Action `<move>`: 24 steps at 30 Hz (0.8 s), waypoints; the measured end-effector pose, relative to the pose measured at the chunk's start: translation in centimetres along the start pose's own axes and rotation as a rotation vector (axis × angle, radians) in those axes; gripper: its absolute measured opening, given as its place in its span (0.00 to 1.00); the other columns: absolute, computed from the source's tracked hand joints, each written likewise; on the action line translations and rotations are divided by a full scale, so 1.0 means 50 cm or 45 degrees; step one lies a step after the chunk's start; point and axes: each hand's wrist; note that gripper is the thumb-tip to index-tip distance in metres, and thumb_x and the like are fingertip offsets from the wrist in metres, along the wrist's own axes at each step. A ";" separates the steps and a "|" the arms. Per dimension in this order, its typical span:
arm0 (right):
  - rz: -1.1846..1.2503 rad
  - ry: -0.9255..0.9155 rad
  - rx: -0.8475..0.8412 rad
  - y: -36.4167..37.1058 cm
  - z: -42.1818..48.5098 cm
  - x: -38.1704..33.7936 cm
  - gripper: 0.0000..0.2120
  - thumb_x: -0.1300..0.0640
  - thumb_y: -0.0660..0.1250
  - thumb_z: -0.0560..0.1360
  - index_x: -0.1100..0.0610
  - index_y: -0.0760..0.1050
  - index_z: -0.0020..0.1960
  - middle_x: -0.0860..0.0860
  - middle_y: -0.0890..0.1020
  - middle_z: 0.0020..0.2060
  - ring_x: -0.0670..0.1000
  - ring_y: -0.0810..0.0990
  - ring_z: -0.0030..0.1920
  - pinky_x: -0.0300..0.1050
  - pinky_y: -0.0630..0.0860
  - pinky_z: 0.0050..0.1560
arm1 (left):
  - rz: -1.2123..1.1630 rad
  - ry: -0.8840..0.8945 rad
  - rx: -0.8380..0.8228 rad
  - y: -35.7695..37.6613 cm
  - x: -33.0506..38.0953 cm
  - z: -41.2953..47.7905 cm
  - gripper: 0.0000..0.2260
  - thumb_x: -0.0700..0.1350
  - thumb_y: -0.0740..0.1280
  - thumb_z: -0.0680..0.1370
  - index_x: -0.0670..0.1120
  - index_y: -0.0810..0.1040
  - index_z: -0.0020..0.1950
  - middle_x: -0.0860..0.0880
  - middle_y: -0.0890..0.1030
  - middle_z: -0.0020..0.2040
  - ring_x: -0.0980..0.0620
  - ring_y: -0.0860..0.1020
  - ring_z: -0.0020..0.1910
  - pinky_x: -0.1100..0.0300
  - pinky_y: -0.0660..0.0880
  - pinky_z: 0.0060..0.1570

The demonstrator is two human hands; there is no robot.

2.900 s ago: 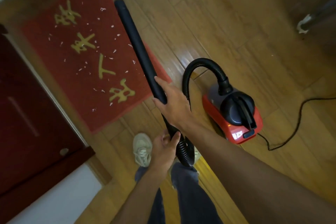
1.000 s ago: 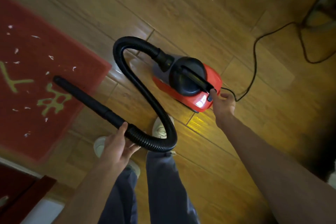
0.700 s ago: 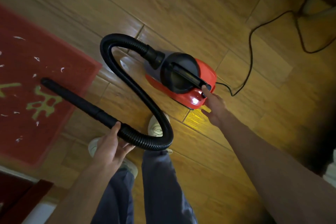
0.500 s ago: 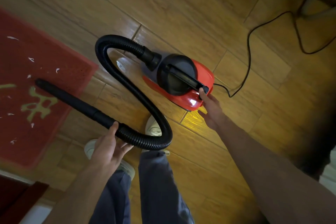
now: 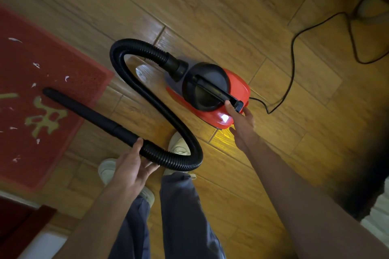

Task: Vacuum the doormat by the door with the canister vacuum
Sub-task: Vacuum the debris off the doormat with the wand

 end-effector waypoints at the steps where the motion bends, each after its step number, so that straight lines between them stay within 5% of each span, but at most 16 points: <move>1: -0.014 -0.021 0.006 0.004 -0.001 0.001 0.38 0.47 0.78 0.68 0.53 0.67 0.73 0.45 0.77 0.57 0.50 0.74 0.64 0.55 0.66 0.73 | -0.005 -0.002 -0.002 0.002 -0.001 -0.001 0.06 0.44 0.66 0.81 0.43 0.74 0.53 0.41 0.80 0.54 0.41 0.80 0.53 0.38 0.76 0.54; 7: -0.104 -0.087 -0.026 0.021 -0.012 -0.003 0.13 0.50 0.76 0.72 0.48 0.74 0.52 0.41 0.79 0.46 0.44 0.77 0.50 0.42 0.70 0.57 | -0.007 -0.011 -0.013 0.009 0.003 0.002 0.05 0.45 0.66 0.81 0.44 0.73 0.50 0.40 0.79 0.55 0.41 0.80 0.52 0.38 0.77 0.53; 10: -0.154 -0.087 -0.046 0.023 -0.019 -0.005 0.17 0.48 0.72 0.75 0.51 0.71 0.59 0.40 0.78 0.48 0.45 0.75 0.53 0.42 0.66 0.58 | -0.002 -0.020 -0.026 0.009 0.000 0.005 0.08 0.45 0.67 0.81 0.43 0.73 0.56 0.41 0.79 0.55 0.41 0.80 0.52 0.40 0.78 0.46; 14: -0.179 -0.060 -0.095 0.021 -0.011 0.005 0.32 0.42 0.70 0.75 0.50 0.65 0.75 0.47 0.72 0.66 0.48 0.67 0.65 0.46 0.61 0.63 | 0.000 -0.017 -0.023 0.006 0.000 0.007 0.14 0.46 0.67 0.80 0.43 0.72 0.64 0.42 0.80 0.55 0.41 0.80 0.52 0.39 0.78 0.48; 18: -0.164 -0.031 -0.141 0.014 0.000 0.003 0.36 0.41 0.70 0.74 0.49 0.61 0.77 0.49 0.69 0.72 0.51 0.66 0.69 0.49 0.60 0.66 | 0.025 -0.001 -0.012 0.004 -0.005 0.009 0.11 0.46 0.66 0.81 0.42 0.74 0.60 0.42 0.81 0.52 0.42 0.81 0.50 0.42 0.78 0.42; 24: -0.290 0.096 -0.215 0.007 0.002 -0.018 0.36 0.35 0.70 0.71 0.44 0.65 0.75 0.47 0.65 0.76 0.54 0.58 0.77 0.61 0.51 0.74 | 0.044 0.011 -0.017 -0.003 -0.012 0.010 0.06 0.46 0.66 0.81 0.43 0.74 0.53 0.42 0.80 0.52 0.42 0.80 0.53 0.40 0.77 0.52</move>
Point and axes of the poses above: each hand's wrist, its own z-axis towards the middle knuckle, its own y-axis out of the palm, x = y × z
